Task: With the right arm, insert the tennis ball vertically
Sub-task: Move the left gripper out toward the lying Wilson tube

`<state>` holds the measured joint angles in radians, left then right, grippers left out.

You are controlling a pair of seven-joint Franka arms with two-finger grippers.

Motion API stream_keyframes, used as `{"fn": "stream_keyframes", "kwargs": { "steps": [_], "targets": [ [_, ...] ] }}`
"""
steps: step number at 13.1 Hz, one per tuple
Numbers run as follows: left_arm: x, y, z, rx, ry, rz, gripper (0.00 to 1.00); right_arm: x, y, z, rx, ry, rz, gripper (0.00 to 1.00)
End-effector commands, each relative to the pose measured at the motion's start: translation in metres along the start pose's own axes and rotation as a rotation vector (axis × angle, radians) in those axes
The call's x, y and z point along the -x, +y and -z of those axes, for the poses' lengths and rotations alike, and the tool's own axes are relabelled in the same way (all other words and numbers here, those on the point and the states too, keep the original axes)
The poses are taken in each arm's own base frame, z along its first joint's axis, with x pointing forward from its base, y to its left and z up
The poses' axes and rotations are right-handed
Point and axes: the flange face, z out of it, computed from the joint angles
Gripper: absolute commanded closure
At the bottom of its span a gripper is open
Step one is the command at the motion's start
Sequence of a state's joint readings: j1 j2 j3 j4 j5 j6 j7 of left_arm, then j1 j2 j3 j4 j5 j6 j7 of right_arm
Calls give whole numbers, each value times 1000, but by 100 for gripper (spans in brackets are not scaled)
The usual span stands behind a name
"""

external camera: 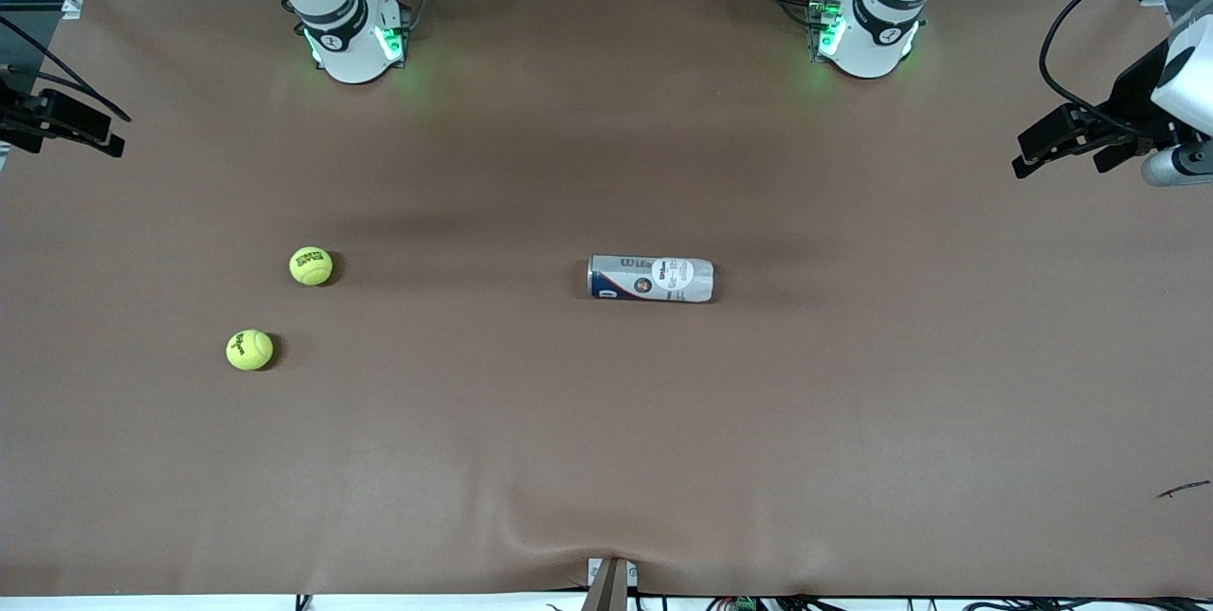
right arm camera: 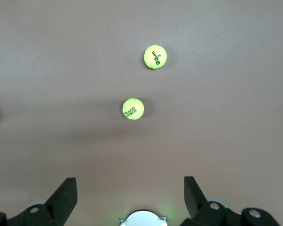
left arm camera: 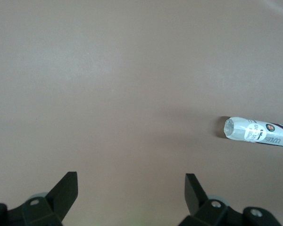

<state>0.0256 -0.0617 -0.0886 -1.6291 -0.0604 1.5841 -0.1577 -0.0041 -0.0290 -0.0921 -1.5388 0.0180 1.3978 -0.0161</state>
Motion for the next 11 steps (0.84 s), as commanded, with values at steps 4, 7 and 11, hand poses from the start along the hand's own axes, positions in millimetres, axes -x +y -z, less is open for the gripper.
{"fn": "stream_keyframes", "kwargs": {
  "steps": [4,7,11],
  "targets": [
    [-2,5,0,-7,-18,-20,0,2,-2,0,10,-6,14,0],
    [-5,17,-22,-13,-80,-41,0,2,-2,-1,10,-9,12,0],
    [-14,55,-68,-11,-171,-114,0,2,1,-1,10,-9,9,0]
  ]
}}
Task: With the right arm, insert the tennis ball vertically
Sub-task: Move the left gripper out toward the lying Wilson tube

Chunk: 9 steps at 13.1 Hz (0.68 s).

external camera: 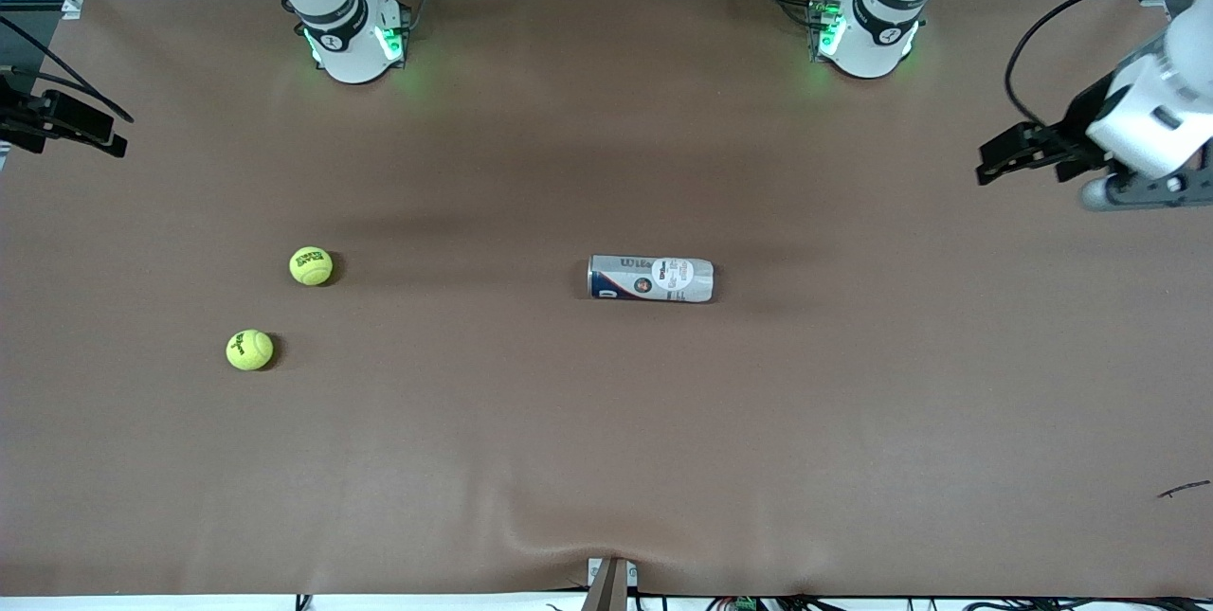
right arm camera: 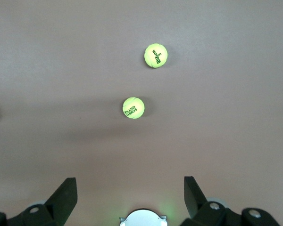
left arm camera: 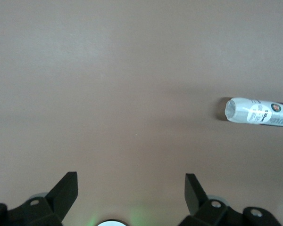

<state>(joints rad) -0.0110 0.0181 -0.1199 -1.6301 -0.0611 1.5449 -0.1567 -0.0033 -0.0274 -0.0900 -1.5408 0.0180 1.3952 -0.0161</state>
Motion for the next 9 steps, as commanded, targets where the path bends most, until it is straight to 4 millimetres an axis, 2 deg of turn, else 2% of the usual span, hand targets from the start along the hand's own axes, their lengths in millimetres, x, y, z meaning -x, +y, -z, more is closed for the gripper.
{"fn": "stream_keyframes", "kwargs": {
  "steps": [1,4,5,7,8,9],
  "targets": [
    [-10,44,-28,-2,-66,-88,0,3,1,-1,10,-6,10,0],
    [-15,80,-53,-16,-100,-156,0,2,1,-5,10,-17,9,0],
    [-22,88,-69,-15,-126,-168,0,3,1,-5,9,-19,9,0],
    [-36,133,-102,-32,-145,-264,0,5,-4,-6,10,-39,18,0],
    [-38,154,-121,-82,-146,-315,0,5,-3,-6,10,-37,17,0],
    [-33,184,-136,-130,-130,-397,0,4,-3,-6,10,-34,15,0]
  ]
}}
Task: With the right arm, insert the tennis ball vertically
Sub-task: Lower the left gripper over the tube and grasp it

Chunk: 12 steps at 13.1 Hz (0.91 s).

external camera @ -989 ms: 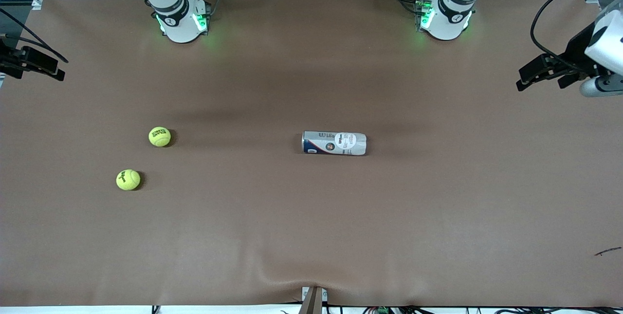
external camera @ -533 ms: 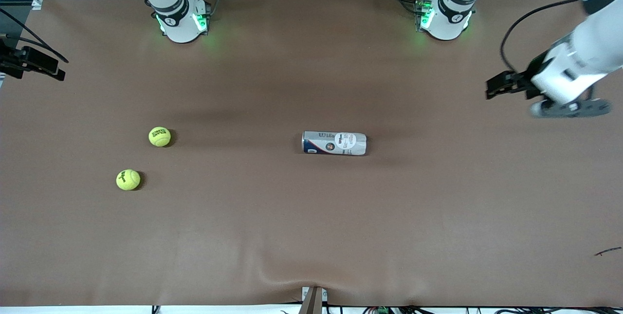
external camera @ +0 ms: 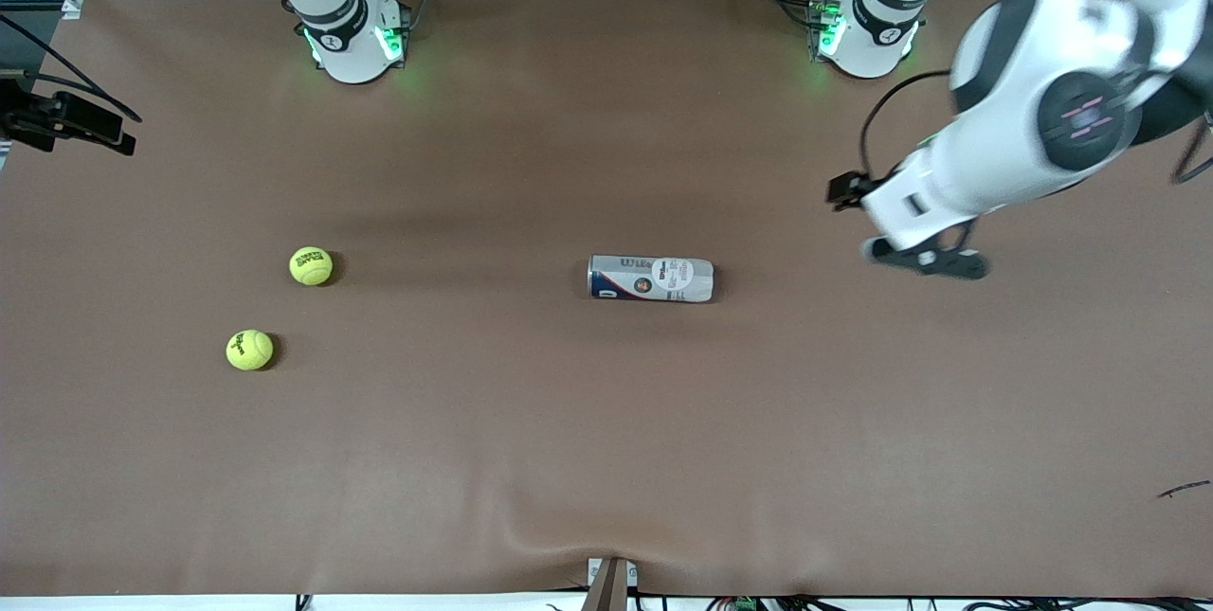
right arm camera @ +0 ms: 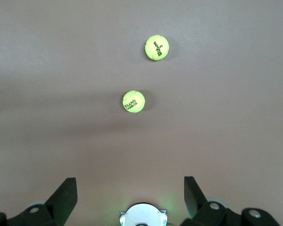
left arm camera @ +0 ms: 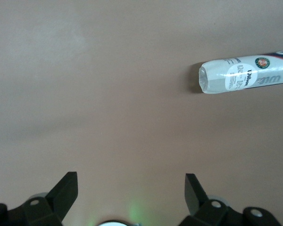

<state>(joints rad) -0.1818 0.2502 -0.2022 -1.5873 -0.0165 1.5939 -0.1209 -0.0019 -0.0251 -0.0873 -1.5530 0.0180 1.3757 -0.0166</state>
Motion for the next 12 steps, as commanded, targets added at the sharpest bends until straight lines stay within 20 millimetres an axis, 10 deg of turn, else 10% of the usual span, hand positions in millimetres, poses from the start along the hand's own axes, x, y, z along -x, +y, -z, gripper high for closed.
{"fn": "stream_keyframes", "kwargs": {
  "steps": [1,5,9,12],
  "targets": [
    [-24,73,-32,-126,10,-190,0,4,1,3,8,2,7,0],
    [-57,129,-91,-148,-18,-569,0,4,20,5,4,10,-28,0],
    [-79,144,-127,-256,-53,-873,0,7,20,2,3,-10,-28,0],
    [-67,218,-145,-350,-61,-1021,0,5,16,2,5,-4,-26,0]
  ]
}}
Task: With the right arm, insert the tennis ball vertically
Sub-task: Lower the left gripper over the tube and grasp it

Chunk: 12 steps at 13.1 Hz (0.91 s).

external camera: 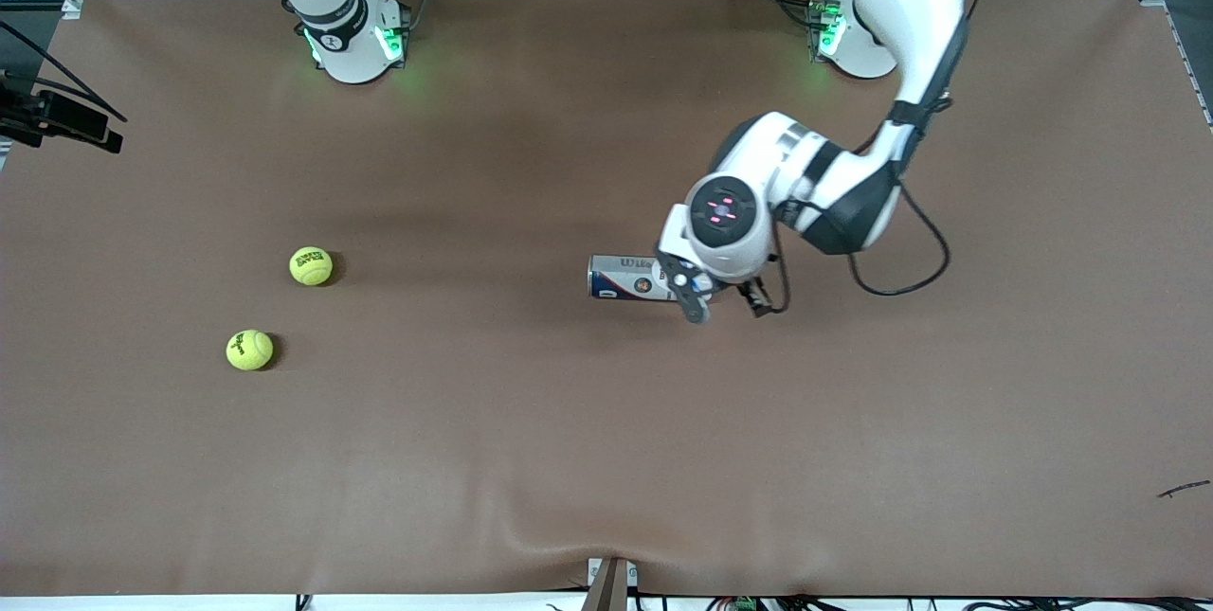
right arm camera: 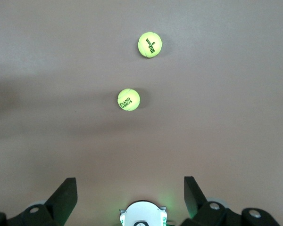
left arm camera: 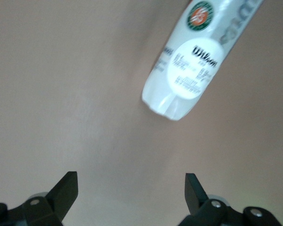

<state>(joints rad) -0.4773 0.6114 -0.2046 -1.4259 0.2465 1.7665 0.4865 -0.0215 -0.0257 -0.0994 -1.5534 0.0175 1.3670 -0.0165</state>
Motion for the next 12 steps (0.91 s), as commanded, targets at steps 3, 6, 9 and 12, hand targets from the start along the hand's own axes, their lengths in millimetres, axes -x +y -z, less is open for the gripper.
{"fn": "stream_keyframes", "kwargs": {
  "steps": [3,6,9,12],
  "targets": [
    [-68,57,-12,-152,-85,-225,0,2,-1,-3,10,-7,4,0],
    [-91,61,-30,-156,-92,-264,0,1,-3,-12,9,-27,7,0],
    [-104,76,-52,-183,-140,-294,0,-3,-3,-36,8,-51,7,0],
    [-116,82,-61,-227,-134,-317,0,1,-1,-72,4,-39,7,0]
  ]
}}
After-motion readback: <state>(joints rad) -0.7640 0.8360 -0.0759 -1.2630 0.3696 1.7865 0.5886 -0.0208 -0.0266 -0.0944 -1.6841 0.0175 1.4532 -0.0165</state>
